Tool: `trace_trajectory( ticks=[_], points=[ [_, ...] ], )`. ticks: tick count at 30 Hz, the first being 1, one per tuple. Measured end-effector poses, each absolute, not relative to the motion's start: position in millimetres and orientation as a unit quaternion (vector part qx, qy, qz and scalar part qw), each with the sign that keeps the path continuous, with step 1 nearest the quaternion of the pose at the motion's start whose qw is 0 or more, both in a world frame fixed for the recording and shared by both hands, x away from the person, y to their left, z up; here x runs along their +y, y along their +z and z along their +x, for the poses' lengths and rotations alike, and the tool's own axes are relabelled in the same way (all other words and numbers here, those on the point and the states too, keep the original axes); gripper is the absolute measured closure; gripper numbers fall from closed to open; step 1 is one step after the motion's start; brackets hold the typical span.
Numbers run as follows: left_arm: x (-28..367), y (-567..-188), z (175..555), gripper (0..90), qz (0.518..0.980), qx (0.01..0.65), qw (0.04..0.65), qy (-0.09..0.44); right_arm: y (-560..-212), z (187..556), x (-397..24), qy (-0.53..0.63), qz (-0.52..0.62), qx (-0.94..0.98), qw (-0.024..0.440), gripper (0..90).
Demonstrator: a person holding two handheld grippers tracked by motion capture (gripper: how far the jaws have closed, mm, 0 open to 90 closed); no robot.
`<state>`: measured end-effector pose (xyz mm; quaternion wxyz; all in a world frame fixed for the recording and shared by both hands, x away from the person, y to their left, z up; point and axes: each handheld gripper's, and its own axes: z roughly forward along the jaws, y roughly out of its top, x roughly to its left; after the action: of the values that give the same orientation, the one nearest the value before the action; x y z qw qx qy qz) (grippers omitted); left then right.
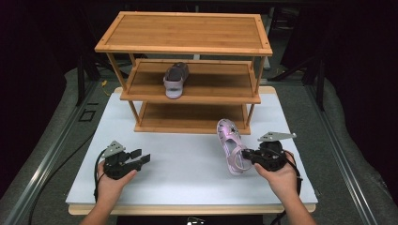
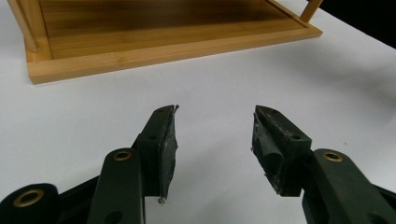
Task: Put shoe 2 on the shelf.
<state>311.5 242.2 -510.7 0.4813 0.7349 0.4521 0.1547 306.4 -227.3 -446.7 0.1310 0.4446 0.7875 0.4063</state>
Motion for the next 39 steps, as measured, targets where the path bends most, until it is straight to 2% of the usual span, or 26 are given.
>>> trace_trajectory(
  ticks=[1,5,7,8,10,18,27,30,35,36,39],
  points=[
    [242,-511,312,49.3,0.735,0.452,0.481,0.155,-447,306,-227,0.406,0.445,0.787,0.131,83.0],
    [244,-511,312,49.3,0.732,0.455,0.482,0.157,-457,284,-232,0.498,0.460,0.713,0.178,83.0],
    [245,-512,312,49.2,0.730,0.456,0.485,0.156,-459,281,-232,0.508,0.463,0.702,0.186,83.1],
    [245,-512,312,49.0,0.729,0.457,0.485,0.157,-465,272,-231,0.516,0.473,0.681,0.215,83.1],
    [245,-512,311,48.9,0.728,0.456,0.486,0.158,-465,269,-229,0.514,0.476,0.675,0.231,83.1],
    [245,-510,311,47.6,0.719,0.461,0.494,0.162,-449,276,-219,0.524,0.472,0.666,0.242,83.1],
    [244,-510,311,47.4,0.724,0.457,0.492,0.158,-390,320,-183,0.521,0.445,0.684,0.253,83.1],
    [244,-511,311,47.4,0.726,0.455,0.491,0.156,-369,348,-164,0.507,0.448,0.693,0.249,83.1],
    [245,-511,312,47.4,0.726,0.456,0.491,0.154,-353,381,-140,0.490,0.458,0.697,0.253,83.1],
    [245,-511,312,47.5,0.726,0.456,0.491,0.154,-351,387,-134,0.476,0.469,0.694,0.268,83.1],
    [246,-512,312,47.5,0.726,0.456,0.493,0.151,-349,399,-125,0.475,0.478,0.691,0.262,83.1]
  ],
)
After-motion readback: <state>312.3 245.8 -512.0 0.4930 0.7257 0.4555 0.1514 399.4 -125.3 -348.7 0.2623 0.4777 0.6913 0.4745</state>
